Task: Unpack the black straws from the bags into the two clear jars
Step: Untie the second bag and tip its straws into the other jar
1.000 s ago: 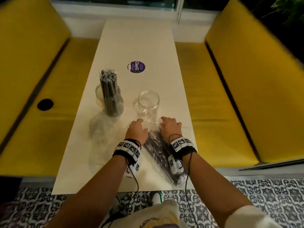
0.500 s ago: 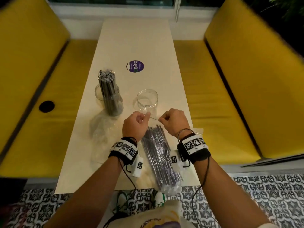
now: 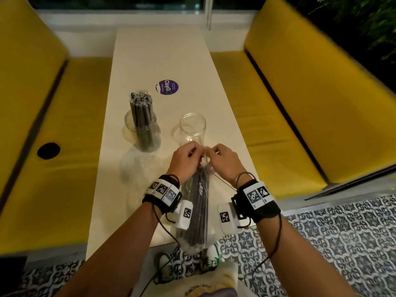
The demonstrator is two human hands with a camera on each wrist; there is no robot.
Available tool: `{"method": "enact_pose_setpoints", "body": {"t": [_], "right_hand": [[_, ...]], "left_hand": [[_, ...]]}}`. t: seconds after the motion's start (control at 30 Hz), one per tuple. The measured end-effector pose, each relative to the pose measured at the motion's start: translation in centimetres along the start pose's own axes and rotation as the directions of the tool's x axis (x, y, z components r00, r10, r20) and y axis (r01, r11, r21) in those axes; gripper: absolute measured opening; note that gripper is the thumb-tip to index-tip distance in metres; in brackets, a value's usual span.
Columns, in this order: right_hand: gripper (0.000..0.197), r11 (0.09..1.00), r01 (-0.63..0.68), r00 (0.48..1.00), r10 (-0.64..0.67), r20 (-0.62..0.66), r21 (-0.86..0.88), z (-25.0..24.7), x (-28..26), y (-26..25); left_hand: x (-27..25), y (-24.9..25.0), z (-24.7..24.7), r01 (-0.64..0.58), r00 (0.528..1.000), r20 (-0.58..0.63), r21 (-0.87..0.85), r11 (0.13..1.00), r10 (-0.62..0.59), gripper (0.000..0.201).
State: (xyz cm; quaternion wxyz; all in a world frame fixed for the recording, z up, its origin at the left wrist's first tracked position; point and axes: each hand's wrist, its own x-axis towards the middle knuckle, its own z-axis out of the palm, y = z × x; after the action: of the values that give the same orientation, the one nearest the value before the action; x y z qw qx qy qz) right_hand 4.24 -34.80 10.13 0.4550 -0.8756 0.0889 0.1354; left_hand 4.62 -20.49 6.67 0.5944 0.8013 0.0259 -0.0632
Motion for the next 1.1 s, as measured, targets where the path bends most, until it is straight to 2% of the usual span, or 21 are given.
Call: {"method": "enact_pose_setpoints", "body": {"t": [0.1,0.2,0.37,0.5,0.6,0.7,0.77,0.83,0.9,0.97,1.03,1.1], "right_hand": [[0.039,0.986,0.15,0.987,-0.154,-0.055,-0.07,-0.4,-0.1,-0.8],[0.029,0.979,0.198,0.977,-0.201,-0.072,-0.042,-0.5,0.1,-0.7],[0.025,0.957,0.289,0.952,-0.288,-0.101,-0.004,-0.3,-0.8,-0.7],[0.021,0.933,0.352,0.912,-0.359,-0.197,-0.07,-1.1,0.0,0.1],[0.025,0.927,0.334,0.922,-0.359,-0.144,-0.171,-2.2,0.7,0.8],[0.036,0.953,0.261,0.955,-0.277,-0.1,-0.152,-2.7,0.5,0.5],[0.037,0.956,0.229,0.973,-0.225,0.041,-0.185,-2.6,-0.2,0.1],[0.029,0.96,0.239,0.967,-0.222,0.127,-0.148,-2.5,-0.8,-0.2],[0.027,0.963,0.259,0.962,-0.25,0.106,-0.075,-2.4,-0.8,-0.1],[0.027,0.96,0.27,0.961,-0.264,0.079,-0.076,-2.2,-0.5,0.1],[0.024,0.949,0.288,0.956,-0.279,0.089,-0.126,-2.0,-0.2,0.3],[0.021,0.954,0.268,0.963,-0.261,0.069,-0.133,-2.2,0.1,0.6]], "left_hand": [[-0.6,0.8,-0.4,-0.023,0.996,0.085,-0.019,1.0,0.024,0.023],[-0.8,1.1,-0.9,-0.031,0.999,0.022,-0.033,0.999,0.032,0.028],[-1.0,1.7,-1.4,-0.047,0.998,-0.044,-0.037,0.998,0.046,0.03],[-1.0,1.4,-2.5,0.018,0.997,-0.08,-0.075,0.997,-0.024,0.026],[-1.1,1.3,-3.0,-0.016,0.999,-0.037,-0.015,1.0,0.015,0.024],[-1.0,1.7,-2.6,-0.027,0.997,-0.072,0.002,1.0,0.027,0.023],[-0.8,1.9,-2.1,-0.009,0.991,-0.13,-0.026,1.0,0.006,0.024],[-0.8,2.1,-1.7,0.002,0.983,-0.184,-0.022,1.0,-0.006,0.031],[-1.0,2.3,-1.2,0.062,0.987,-0.152,0.033,0.998,-0.057,0.043],[-1.4,2.2,-1.0,0.114,0.993,-0.053,0.097,0.989,-0.11,0.046],[-1.5,1.9,-1.1,0.098,0.995,0.006,0.09,0.991,-0.099,0.038],[-1.6,1.6,-1.8,0.078,0.997,0.005,0.09,0.993,-0.078,0.029]]}}
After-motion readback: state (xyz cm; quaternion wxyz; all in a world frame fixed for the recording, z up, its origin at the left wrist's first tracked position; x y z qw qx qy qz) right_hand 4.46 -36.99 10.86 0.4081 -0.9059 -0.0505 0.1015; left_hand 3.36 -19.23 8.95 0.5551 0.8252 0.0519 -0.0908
